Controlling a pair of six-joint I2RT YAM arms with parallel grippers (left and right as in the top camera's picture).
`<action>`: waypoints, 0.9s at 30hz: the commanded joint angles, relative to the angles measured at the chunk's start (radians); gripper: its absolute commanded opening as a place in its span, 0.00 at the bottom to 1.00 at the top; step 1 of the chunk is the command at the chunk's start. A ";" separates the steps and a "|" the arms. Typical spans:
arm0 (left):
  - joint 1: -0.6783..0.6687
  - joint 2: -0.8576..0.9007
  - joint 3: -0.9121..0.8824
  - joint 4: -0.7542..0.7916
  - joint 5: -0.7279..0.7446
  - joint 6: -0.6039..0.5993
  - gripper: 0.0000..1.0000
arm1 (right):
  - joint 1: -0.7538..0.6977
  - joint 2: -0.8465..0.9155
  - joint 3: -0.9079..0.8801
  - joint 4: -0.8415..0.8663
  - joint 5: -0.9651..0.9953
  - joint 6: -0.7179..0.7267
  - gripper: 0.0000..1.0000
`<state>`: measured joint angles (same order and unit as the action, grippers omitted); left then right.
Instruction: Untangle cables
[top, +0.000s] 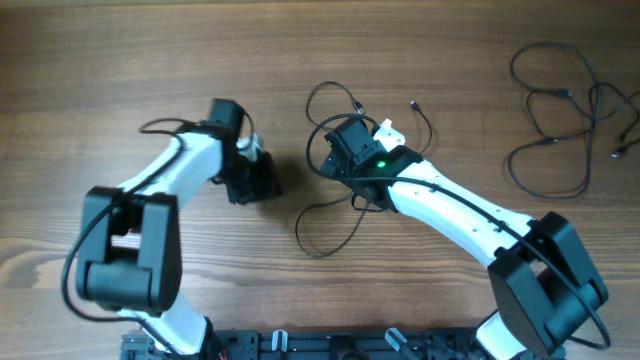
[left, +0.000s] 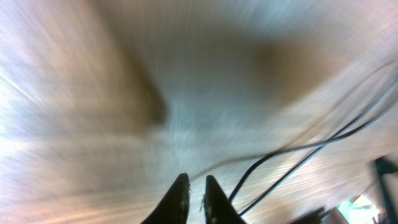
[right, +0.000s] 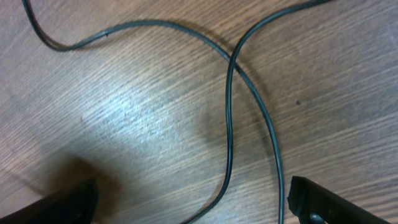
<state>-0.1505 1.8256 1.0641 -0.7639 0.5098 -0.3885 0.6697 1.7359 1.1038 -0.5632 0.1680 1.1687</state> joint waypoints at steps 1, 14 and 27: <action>0.085 -0.038 0.023 0.067 -0.005 0.011 0.21 | 0.003 0.043 -0.005 0.006 0.049 -0.016 1.00; 0.146 -0.038 0.022 0.167 -0.006 0.011 1.00 | -0.016 0.080 -0.005 0.016 0.079 -0.014 0.99; 0.147 -0.038 0.022 0.174 -0.006 0.011 1.00 | -0.017 0.158 -0.005 0.069 0.087 -0.023 0.88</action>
<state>-0.0010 1.8042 1.0763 -0.5934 0.5064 -0.3862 0.6563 1.8668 1.1038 -0.5041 0.2268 1.1580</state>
